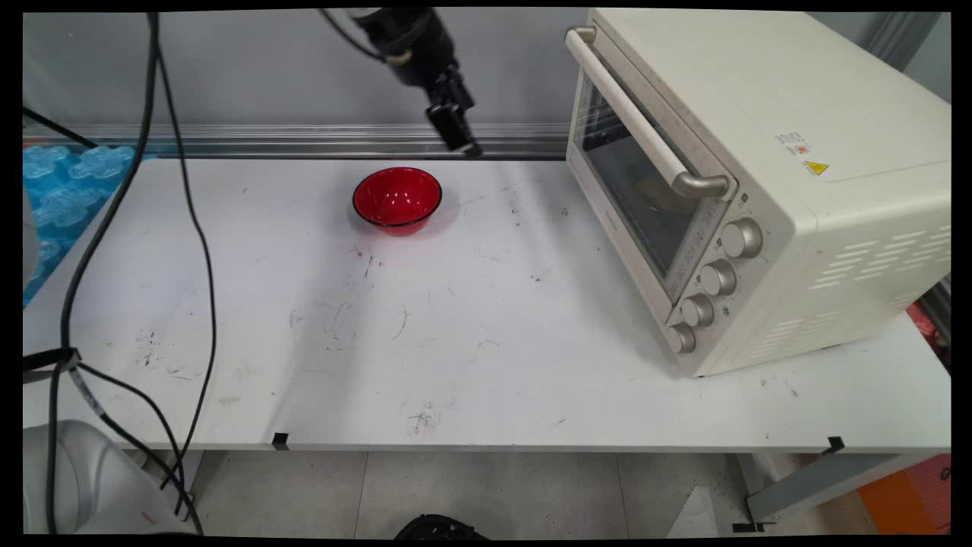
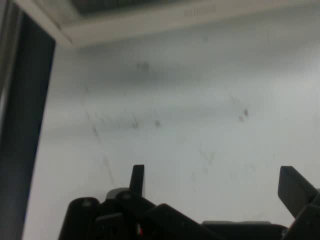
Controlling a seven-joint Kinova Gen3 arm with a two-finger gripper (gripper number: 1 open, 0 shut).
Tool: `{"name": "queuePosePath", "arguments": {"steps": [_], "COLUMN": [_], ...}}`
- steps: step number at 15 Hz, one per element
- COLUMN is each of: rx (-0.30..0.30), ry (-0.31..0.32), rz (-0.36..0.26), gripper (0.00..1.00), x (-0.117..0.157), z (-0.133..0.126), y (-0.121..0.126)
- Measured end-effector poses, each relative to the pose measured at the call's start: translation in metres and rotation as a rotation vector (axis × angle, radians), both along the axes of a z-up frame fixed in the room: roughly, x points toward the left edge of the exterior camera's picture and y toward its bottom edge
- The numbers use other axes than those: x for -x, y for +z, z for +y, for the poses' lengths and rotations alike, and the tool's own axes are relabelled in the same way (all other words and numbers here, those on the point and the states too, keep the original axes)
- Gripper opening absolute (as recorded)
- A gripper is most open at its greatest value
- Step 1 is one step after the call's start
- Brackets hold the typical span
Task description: Open the oven
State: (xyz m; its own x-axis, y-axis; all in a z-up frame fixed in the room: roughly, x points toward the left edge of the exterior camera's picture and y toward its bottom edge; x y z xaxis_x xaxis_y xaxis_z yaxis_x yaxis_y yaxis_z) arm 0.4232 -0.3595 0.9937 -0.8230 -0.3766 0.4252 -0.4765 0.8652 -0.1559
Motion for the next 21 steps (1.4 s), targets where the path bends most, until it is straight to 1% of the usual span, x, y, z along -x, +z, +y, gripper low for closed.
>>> {"name": "queuePosePath", "arguments": {"steps": [4, 5, 14, 18, 21], "rx": [0.030, 0.036, 0.080, 0.082, 0.072], "ry": [-0.020, -0.023, -0.045, -0.055, -0.047], "rz": [0.034, 0.043, 0.128, 0.157, 0.175], "gripper": [1.00, 0.00, 0.00, 0.00, 0.00], "x": [0.023, 0.028, 0.075, 0.095, 0.107], "z": [-0.020, -0.024, -0.056, -0.066, -0.070], "y": [0.017, 0.022, 0.060, 0.071, 0.074]}}
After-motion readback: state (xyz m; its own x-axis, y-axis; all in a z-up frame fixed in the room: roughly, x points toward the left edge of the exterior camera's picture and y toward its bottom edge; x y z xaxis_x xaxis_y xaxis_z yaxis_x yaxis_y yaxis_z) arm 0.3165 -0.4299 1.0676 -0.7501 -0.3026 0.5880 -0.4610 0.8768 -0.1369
